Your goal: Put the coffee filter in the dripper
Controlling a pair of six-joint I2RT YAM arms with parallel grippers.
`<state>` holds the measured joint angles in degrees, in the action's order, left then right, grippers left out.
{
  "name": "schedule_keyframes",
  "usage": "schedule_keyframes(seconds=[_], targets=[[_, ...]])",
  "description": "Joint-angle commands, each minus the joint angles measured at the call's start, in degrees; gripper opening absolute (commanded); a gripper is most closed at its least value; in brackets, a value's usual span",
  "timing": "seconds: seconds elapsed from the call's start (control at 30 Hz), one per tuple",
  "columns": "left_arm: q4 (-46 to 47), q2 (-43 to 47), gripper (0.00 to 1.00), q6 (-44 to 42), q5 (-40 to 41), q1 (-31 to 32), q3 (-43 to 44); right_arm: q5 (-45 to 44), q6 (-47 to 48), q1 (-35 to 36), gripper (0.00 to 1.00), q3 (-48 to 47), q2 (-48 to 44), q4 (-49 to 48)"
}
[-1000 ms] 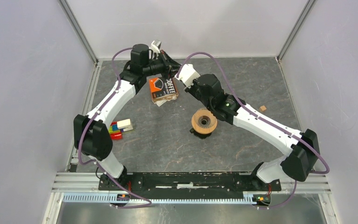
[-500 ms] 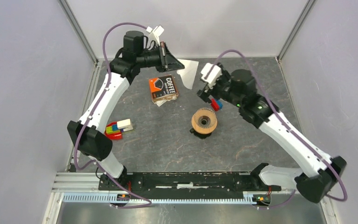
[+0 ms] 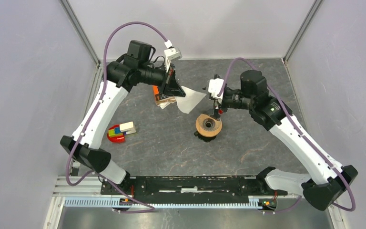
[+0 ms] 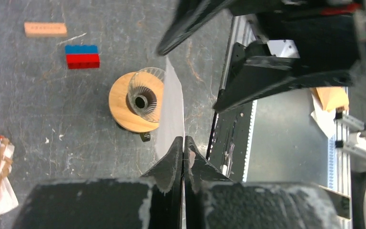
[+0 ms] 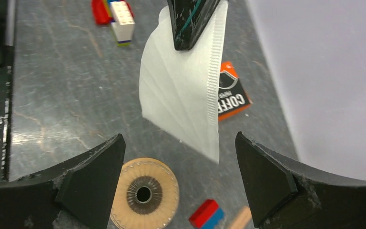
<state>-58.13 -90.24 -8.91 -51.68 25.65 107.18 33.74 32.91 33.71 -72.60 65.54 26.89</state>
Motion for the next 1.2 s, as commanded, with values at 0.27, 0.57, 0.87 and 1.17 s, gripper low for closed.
schedule_keyframes(seconds=[0.27,0.57,0.87,1.17], targets=[[-3.6,6.6,0.02,-15.0,-4.9,3.5,-4.2,17.0,-0.8,-0.1,0.77,0.4,4.4,-1.1],[-3.7,6.6,0.02,-16.3,-3.3,4.4,-4.3,19.5,-10.9,-1.1,0.0,4.2,5.7,-10.7],[-5.0,12.5,0.69,-26.0,-5.8,-0.6,-8.1,28.4,-16.4,-5.6,0.0,9.9,4.2,-17.5],[0.1,10.7,0.54,-24.6,-4.9,-0.7,-10.3,35.2,-20.9,-6.3,0.0,12.7,4.2,-23.4]])
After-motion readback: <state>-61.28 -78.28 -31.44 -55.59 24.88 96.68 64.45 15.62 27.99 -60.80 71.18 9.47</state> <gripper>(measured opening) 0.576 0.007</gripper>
